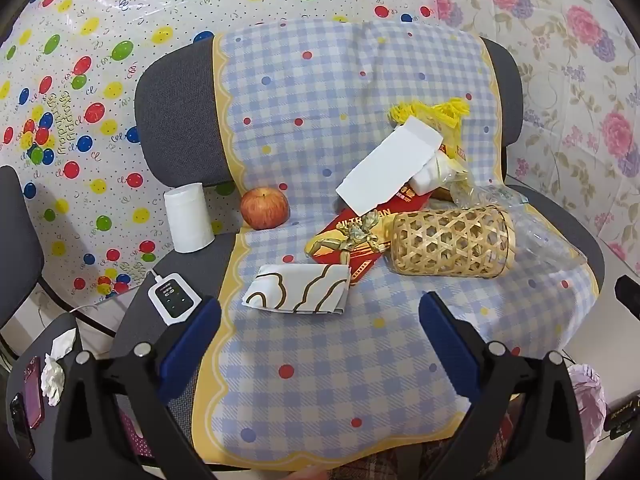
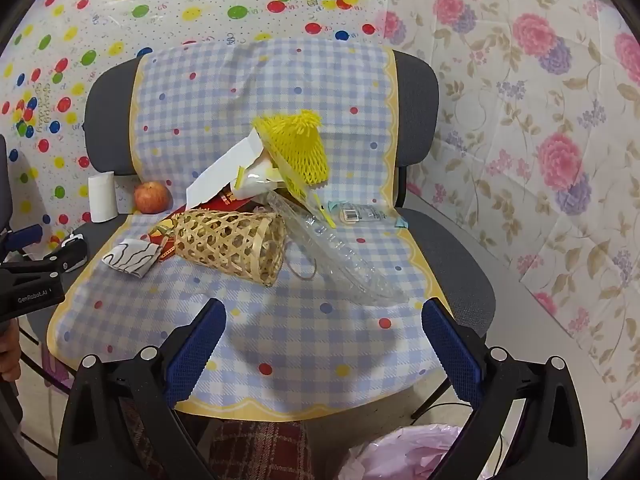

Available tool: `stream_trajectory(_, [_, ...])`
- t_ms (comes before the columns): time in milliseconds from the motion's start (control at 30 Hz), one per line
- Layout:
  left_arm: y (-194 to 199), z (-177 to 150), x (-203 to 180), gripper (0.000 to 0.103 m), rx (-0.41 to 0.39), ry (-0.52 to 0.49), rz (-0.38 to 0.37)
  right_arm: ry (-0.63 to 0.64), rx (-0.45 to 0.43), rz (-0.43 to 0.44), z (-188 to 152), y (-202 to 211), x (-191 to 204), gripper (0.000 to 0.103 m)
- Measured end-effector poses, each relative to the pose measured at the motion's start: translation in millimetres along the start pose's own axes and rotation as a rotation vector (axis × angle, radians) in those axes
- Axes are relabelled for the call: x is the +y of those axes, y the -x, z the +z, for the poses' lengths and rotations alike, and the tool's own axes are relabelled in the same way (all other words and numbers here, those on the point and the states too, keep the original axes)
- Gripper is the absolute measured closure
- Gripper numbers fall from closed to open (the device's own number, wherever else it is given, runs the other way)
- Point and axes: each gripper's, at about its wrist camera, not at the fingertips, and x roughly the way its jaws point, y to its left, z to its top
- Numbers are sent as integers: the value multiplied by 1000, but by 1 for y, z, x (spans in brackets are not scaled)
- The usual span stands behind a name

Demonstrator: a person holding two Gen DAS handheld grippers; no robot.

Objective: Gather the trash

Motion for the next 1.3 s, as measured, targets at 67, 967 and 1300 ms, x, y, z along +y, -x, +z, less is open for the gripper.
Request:
stream_trajectory(67, [0,0,0,7,-1,-1,-1,1,-4,0,0,0,0,6])
stream_trajectory(967, [0,1,0,7,2,-4,7,-8,-1,-3,2,1,-4,6])
stream_trajectory(1300, [-2,-3,6,7,2,-5,8,-18,-5,-12,0,0,-5,6])
